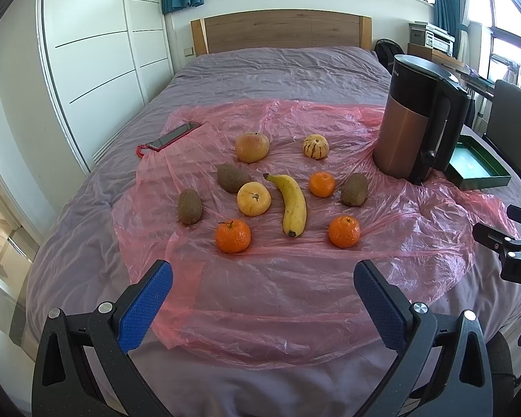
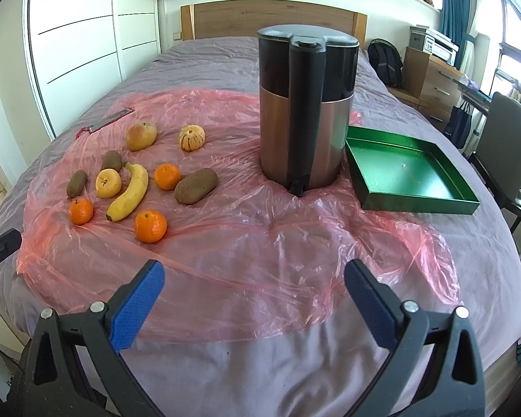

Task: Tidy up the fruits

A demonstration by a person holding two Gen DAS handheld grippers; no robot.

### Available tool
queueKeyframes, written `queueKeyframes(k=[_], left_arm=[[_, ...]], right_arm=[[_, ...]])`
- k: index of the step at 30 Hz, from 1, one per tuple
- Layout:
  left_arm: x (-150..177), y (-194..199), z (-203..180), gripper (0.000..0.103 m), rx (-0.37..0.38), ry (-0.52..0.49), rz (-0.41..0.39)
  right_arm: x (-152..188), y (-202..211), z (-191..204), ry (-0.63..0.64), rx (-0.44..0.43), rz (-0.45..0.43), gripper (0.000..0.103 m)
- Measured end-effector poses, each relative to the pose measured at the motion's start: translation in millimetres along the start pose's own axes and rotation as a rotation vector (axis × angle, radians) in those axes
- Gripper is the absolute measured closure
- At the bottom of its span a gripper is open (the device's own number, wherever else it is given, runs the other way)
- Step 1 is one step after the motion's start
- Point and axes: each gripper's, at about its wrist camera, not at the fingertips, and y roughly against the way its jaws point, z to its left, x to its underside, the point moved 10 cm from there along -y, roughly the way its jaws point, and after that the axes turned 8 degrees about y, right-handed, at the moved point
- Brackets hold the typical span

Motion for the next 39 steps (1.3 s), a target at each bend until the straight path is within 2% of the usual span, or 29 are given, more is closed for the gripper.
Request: queueKeyframes(k=[19, 39], left_arm=[[3.6, -1.3, -5.1, 0.001, 0.012, -0.002, 0.015], [7.3, -4.8, -6.4, 0.001, 0.027, -0.007, 0.027]], right_arm=[[2.3, -1.6, -1.8, -0.003, -0.004, 0.002, 0.0], [-3.3, 0.1, 12.6, -0.006, -0.07, -0.006, 0.0]])
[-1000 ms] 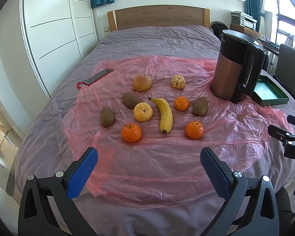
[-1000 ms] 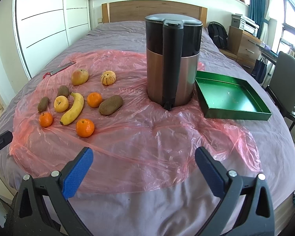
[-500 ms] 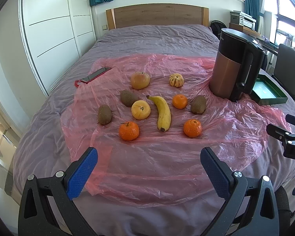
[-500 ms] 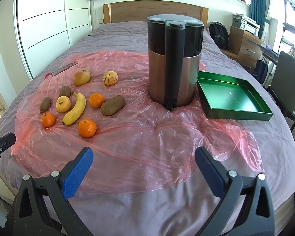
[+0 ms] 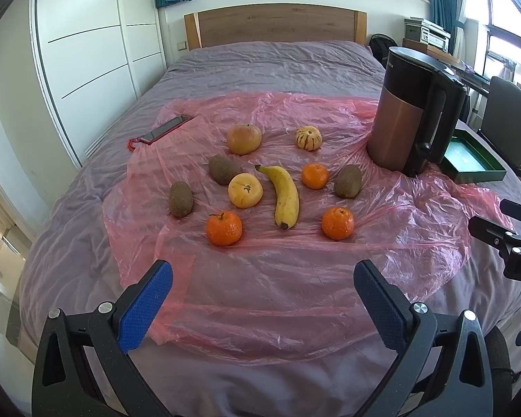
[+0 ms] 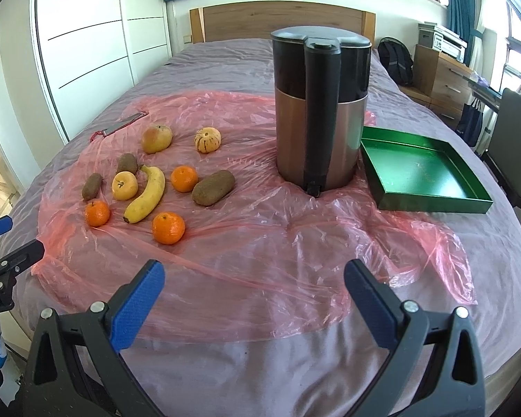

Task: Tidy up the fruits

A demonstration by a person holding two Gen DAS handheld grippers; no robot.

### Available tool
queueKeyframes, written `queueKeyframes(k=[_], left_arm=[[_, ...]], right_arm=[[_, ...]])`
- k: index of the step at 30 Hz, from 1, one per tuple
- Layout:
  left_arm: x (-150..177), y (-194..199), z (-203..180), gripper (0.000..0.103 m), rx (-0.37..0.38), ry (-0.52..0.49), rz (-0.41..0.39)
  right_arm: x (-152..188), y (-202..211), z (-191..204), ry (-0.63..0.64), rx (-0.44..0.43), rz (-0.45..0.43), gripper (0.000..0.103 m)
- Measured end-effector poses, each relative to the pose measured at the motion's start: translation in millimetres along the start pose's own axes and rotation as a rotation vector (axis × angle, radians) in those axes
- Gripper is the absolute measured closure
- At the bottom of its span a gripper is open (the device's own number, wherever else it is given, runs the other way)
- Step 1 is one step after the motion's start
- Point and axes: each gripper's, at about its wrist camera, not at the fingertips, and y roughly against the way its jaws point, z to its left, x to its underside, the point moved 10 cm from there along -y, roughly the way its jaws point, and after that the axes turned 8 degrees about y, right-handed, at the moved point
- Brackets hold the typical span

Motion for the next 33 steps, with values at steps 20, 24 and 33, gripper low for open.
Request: queueKeyframes(k=[20, 24, 33], left_arm=[[10.6, -11.7, 2.4, 0.001, 0.025, -0.063, 0.045], [19.9, -15.8, 20.1, 0.001, 0.037, -0.065, 0.096], [0.3, -25.0, 84.9, 0.001, 0.0, 0.072, 0.093]], right_arm=[[-0.8, -8.0, 16.8, 0.021, -0.046, 0.011, 0.0], [-0.5, -15.4, 26.3, 0.04, -0.065, 0.025, 0.0], [-8.3, -44.0, 63.2, 0.081, -0.134, 0.052, 0.0]])
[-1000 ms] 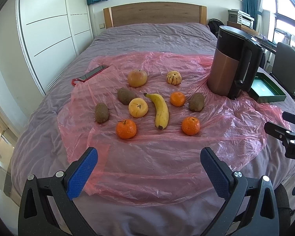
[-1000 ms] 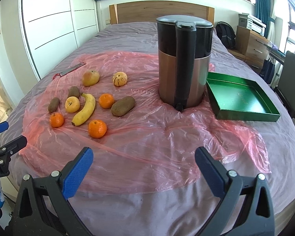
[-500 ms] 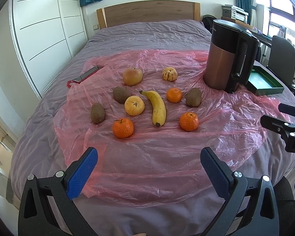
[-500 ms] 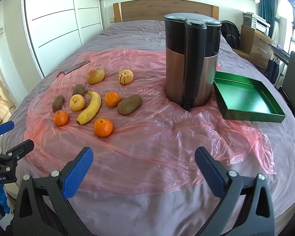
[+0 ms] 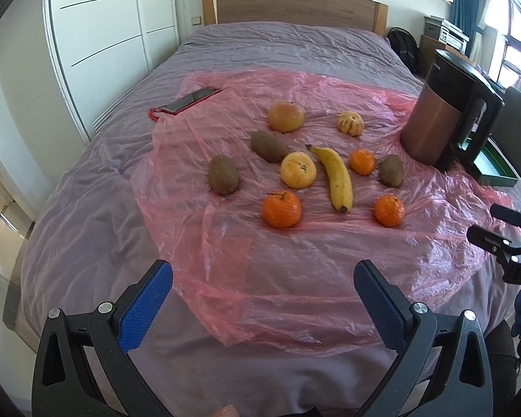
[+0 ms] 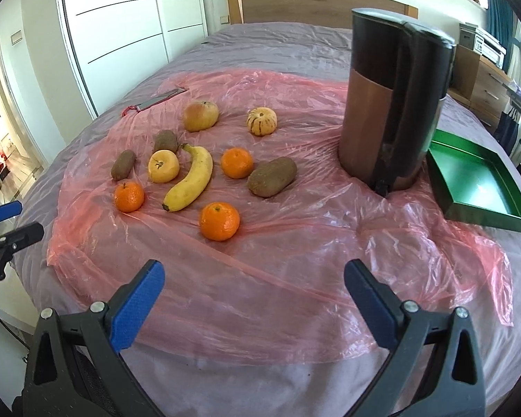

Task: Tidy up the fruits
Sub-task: 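Grasp a mandarin with the left gripper while the right gripper grasps another mandarin, then carry the mandarin in the left gripper to the green tray while the right carries its mandarin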

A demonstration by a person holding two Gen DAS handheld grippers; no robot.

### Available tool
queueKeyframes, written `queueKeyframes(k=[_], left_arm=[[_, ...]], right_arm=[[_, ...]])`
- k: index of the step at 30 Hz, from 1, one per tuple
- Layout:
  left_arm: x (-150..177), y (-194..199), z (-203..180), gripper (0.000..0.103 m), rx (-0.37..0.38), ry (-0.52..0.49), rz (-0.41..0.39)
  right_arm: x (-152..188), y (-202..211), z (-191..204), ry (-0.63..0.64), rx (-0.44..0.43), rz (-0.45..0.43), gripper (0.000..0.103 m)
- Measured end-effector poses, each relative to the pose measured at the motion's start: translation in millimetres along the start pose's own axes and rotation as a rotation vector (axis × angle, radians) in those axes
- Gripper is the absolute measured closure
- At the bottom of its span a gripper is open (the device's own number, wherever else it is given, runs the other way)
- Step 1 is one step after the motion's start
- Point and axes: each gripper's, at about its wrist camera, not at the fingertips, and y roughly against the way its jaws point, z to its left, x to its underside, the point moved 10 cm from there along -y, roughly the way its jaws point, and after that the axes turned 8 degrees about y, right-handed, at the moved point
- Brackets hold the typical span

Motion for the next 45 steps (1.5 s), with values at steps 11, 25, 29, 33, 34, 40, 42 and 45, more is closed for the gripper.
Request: queueKeyframes(k=[11, 25, 29, 33, 34, 40, 42, 45], left_arm=[[-23.8, -67.4, -13.6, 0.01, 0.007, -0.015, 0.093], [-21.3, -149.8, -20.6, 0.044, 0.043, -0.014, 0.223], [-15.4, -158.0, -26.5, 0.058, 0.063, -0.035, 0.246], [-10.8, -159.8, -28.6, 0.061, 0.066, -0.044, 0.243], [-10.7, -160.2, -28.3, 0.061, 0.068, -0.041, 0.242], [-13.0, -156.1, -27.5, 0.062, 0.076, -0.02, 0.213], [-14.7, -152.4, -25.4, 0.062, 0.069, -0.003, 0.202], [-18.4, -141.7, -21.4, 0.062, 0.063, 0.013, 0.181]], right_arm=[[-24.6, -52.6, 26.4, 0.006, -0.073, 0.004, 0.0], [-11.4, -130.3, 38.4, -0.058, -0.165, 0.119, 0.035], [-8.0, -136.8, 37.4, -0.068, -0.175, 0.121, 0.067], [-6.0, -136.4, 34.9, -0.076, -0.184, 0.115, 0.081], [-6.1, -135.9, 35.3, -0.069, -0.184, 0.114, 0.081], [-7.0, -131.9, 34.0, -0.067, -0.195, 0.107, 0.082], [-8.5, -127.1, 33.4, -0.069, -0.2, 0.101, 0.082], [-13.5, -116.2, 32.2, -0.065, -0.205, 0.081, 0.082]])
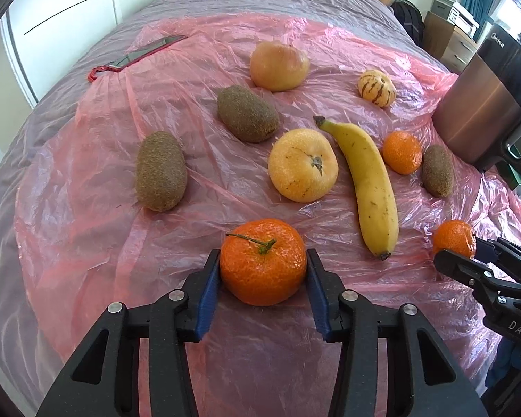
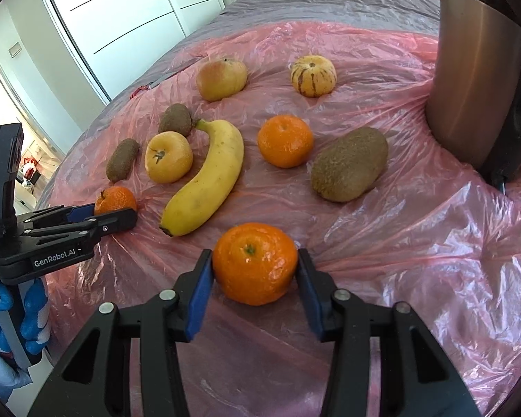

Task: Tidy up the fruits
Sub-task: 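Carry the mandarin in the left gripper to the green tray while the right carries its mandarin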

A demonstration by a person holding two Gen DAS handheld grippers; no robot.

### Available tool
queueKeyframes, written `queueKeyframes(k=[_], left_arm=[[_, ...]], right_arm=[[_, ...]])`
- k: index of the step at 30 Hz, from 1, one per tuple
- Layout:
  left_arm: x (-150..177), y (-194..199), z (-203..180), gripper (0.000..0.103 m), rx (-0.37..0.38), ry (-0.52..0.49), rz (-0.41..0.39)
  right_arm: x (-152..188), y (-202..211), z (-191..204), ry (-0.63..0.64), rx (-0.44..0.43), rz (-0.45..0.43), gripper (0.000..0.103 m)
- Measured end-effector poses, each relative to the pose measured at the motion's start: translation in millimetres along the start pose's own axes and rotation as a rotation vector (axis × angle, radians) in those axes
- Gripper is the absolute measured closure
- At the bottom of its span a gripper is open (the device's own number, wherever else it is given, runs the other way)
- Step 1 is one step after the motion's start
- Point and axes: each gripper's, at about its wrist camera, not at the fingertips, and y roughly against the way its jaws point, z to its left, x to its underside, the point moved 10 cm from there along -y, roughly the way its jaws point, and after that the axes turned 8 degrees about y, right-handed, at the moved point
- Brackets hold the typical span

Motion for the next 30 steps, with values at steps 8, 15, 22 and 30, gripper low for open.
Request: queueKeyframes(k=[8, 15, 22, 30], left_arm=[[-5.1, 48.5, 7.1, 0.062, -0.024, 0.013, -0.076], [4.1, 89.6, -33.0, 0.062, 0.028, -0.024, -0.1], [17.2, 116.0, -138.3, 0.062, 0.173, -0.129, -0.08], [28.1, 136.4, -277.4, 0.062, 0.282, -0.303, -0.064]], right_arm=[[-9.8, 48.7, 9.5, 0.016, -0.011, -0.074, 0.082], [-1.0, 101.6, -8.7, -0.018, 0.017, -0.135, 0.082], [25.1, 161.2, -71.2, -0.101, 0.12, -0.177, 0.082], [52.6, 223.5, -173.4, -0.225, 0.26, -0.232, 0.082]])
